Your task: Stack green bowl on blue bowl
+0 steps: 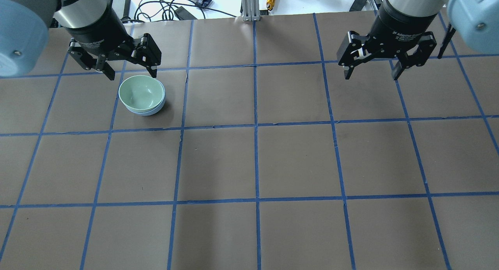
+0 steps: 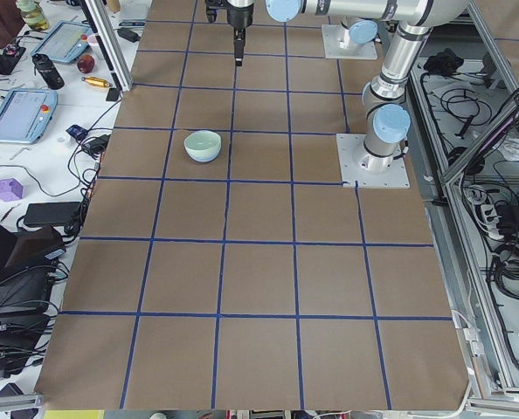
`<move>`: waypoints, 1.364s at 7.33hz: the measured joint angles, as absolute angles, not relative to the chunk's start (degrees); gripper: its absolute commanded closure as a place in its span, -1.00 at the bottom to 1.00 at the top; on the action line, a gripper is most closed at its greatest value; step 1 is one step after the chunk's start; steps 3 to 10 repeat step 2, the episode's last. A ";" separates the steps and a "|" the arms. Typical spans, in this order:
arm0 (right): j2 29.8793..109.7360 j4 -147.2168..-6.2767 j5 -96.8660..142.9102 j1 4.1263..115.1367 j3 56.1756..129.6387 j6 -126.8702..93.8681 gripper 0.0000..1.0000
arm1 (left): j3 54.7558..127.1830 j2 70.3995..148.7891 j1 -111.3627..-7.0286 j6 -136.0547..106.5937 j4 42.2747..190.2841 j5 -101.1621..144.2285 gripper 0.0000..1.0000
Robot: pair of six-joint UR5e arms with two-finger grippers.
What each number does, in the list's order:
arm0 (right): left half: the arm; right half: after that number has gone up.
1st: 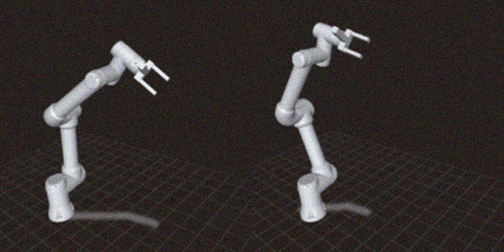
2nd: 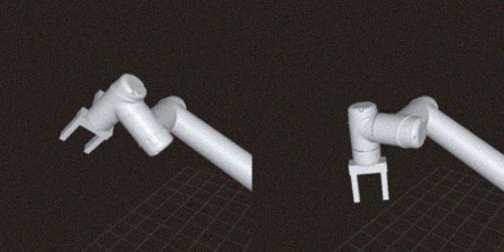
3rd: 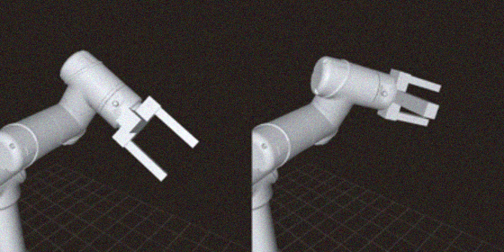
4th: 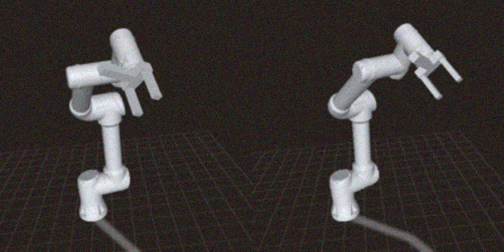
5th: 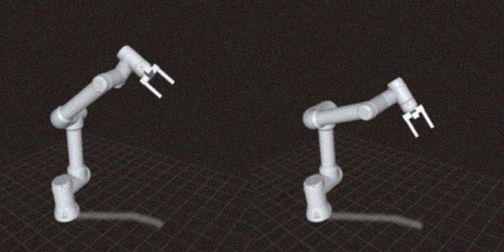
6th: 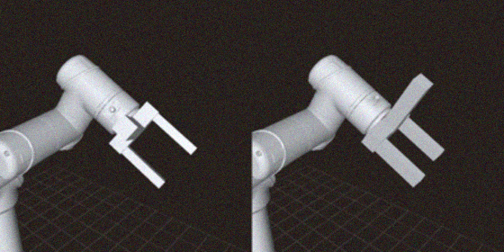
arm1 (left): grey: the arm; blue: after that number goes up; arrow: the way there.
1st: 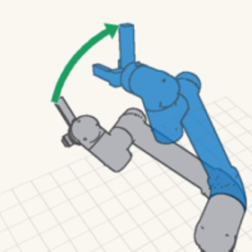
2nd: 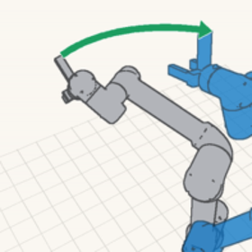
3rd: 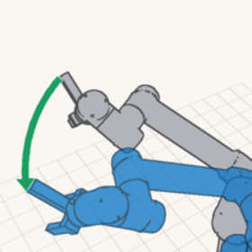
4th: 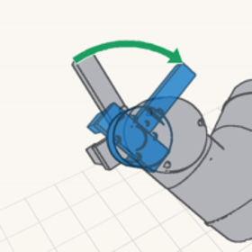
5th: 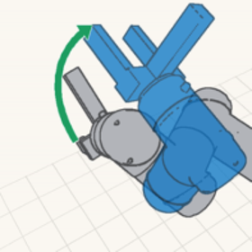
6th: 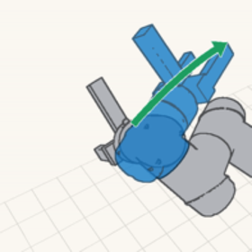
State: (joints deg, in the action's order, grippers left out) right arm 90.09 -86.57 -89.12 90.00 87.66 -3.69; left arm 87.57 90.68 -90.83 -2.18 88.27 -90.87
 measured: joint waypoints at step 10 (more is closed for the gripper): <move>90.09 -86.57 -89.12 90.00 87.67 -3.69 -1.00 | 87.59 90.41 -90.80 -2.19 88.31 -90.93 -0.86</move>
